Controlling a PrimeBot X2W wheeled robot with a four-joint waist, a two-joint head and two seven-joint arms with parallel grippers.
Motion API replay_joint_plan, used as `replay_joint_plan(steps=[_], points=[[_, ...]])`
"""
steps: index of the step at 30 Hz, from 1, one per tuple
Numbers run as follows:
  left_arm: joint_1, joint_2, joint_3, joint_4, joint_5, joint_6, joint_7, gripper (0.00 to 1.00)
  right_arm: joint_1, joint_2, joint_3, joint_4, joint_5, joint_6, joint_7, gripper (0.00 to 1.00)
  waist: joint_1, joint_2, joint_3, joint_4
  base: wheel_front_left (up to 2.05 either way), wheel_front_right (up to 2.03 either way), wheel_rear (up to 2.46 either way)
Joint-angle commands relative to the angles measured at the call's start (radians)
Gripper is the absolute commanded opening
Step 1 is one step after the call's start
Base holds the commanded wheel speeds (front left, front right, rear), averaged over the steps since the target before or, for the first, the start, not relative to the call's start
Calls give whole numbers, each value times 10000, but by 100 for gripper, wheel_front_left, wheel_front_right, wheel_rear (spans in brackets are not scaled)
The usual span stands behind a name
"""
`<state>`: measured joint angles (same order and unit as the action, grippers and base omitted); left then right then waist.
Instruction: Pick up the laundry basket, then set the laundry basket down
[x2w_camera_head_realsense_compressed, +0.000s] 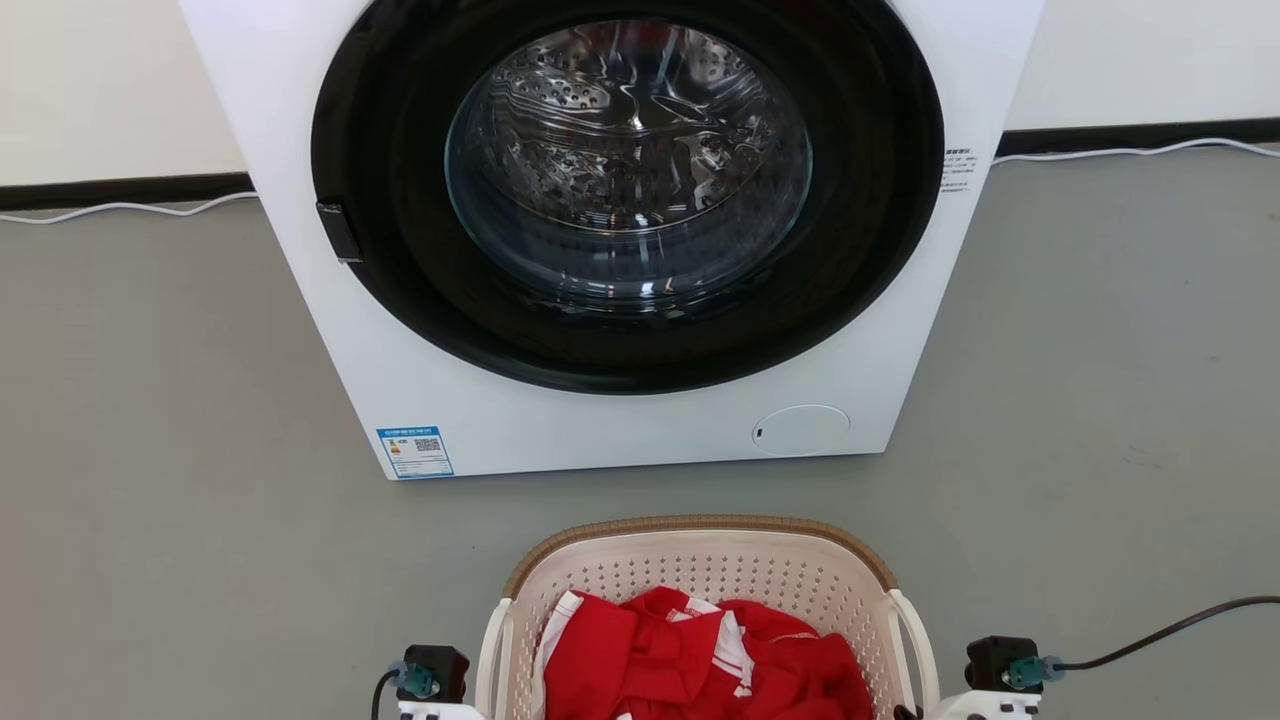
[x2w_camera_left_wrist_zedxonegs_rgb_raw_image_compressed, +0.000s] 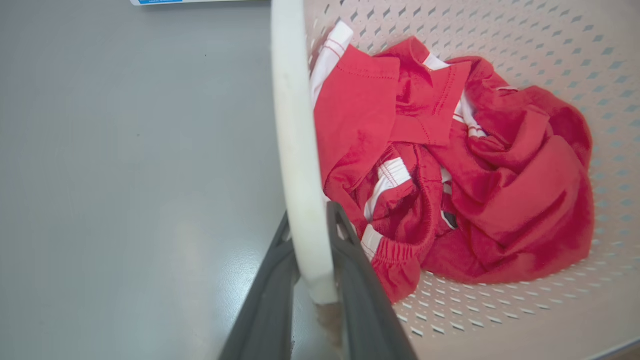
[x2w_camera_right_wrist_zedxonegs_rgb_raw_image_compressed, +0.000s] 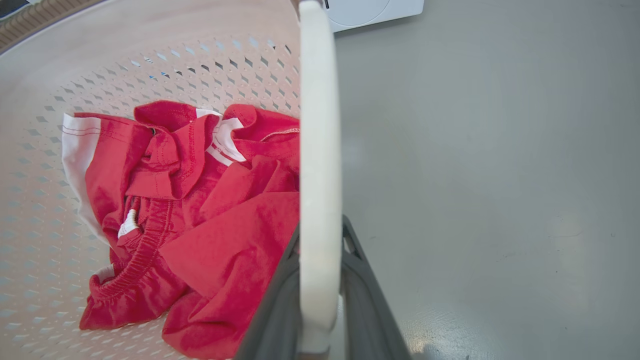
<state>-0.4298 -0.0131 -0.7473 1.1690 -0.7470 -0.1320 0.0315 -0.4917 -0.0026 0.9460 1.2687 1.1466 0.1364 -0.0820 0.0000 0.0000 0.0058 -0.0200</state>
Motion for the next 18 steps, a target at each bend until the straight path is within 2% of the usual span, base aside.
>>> replay_joint_plan(steps=[1,18], points=[[-387,634,195,101,9,107,-148,0,-281,-476,105,168,127,-57,-326,0,0,0,6,-11,0,0,0],[-648,634,53,240,-88,147,-261,0,-463,-476,688,200,790,-57,-539,0,0,0,224,28,0,0,0]])
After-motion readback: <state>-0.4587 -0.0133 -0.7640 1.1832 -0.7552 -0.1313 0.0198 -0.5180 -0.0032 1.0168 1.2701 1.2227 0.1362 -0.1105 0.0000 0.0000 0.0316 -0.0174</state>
